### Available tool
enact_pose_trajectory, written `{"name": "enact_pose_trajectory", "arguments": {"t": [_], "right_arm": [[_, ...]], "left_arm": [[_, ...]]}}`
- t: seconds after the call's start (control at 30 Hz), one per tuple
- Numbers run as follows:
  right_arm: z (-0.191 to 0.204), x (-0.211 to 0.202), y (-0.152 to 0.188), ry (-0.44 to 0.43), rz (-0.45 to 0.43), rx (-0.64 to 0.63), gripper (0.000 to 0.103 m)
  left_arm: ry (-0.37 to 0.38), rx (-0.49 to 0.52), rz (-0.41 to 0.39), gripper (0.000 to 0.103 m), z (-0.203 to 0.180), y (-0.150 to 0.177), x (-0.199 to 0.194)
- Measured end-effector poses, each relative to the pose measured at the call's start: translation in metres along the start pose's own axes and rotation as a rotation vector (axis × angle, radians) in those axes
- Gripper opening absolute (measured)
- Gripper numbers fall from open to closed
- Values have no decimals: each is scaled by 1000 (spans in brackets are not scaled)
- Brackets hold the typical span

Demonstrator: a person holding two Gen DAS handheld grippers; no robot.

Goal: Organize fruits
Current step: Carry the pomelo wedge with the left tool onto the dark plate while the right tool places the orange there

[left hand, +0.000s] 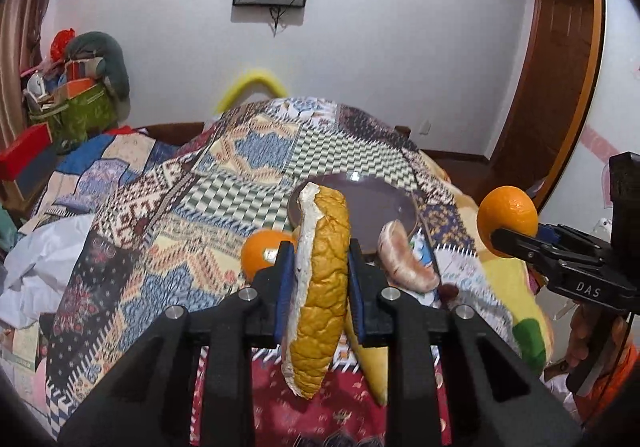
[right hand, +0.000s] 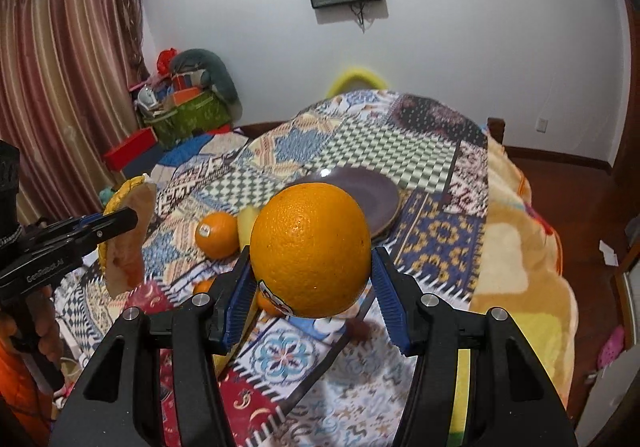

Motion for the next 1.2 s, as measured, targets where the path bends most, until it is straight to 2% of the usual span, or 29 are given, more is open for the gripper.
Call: {"name": "enact_pose_trajectory", "arguments": {"t": [0.37, 0.53, 0.9, 1.2], "right_arm": [[-19, 13, -30, 20, -49, -10, 53], [-28, 26, -39, 26, -52, -17, 53], [-48, 58, -53, 35, -31, -25, 53], [-61, 89, -57, 58, 18, -43, 53]], "left_arm": [[15, 9, -58, 25, -19, -41, 28], [30, 7, -57, 25, -27, -53, 46], [45, -2, -18, 23, -37, -69, 100], [25, 6, 24, 23, -45, -78, 142]]}}
Point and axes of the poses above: each gripper's, at about its wrist camera, not at the fingertips, and x roughly the way its jaws point, z to its left, y to its underside, the point moved 9 cm from there along x, roughly the way its jaws point, and after that the axes turned 12 degrees about -y, right-handed, at the moved point
